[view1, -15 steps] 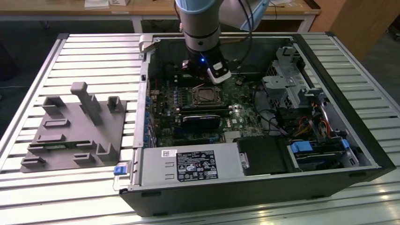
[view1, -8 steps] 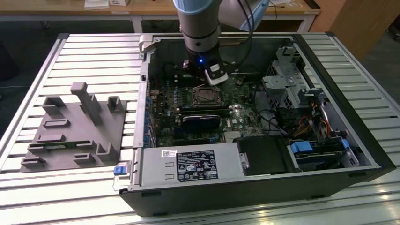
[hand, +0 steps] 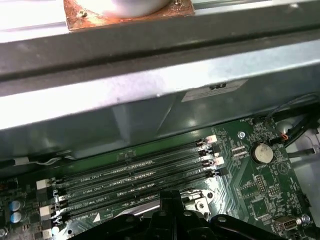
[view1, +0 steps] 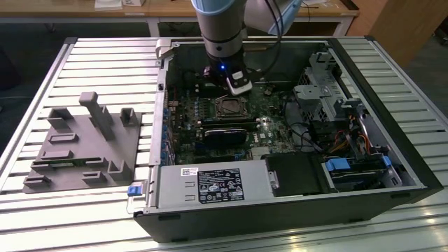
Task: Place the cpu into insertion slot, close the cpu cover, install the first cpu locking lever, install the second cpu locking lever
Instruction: 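Install the first cpu locking lever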
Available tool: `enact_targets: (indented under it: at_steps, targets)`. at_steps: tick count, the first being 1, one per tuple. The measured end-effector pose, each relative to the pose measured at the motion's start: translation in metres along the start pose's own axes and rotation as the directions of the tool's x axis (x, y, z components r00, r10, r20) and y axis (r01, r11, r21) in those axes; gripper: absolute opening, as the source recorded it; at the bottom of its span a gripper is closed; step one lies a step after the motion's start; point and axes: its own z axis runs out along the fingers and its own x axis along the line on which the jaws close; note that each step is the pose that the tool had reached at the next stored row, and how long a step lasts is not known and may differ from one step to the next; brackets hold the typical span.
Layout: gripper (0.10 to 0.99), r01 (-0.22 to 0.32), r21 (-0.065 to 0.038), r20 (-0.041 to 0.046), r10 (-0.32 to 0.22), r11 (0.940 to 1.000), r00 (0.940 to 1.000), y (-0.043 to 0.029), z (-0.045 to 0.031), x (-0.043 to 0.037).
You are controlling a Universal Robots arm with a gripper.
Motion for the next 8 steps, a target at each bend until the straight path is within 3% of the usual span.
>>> enact_targets:
  at_steps: [5,8]
  targets:
    - [0.106,0.000,-0.001,0.0010,0.000,1.0000,1.0000,0.0030,0.0015,0.0011]
    - [0.106,0.003,-0.003,0.0080,-0.003,1.0000,1.0000,0.0032,0.0027,0.0014]
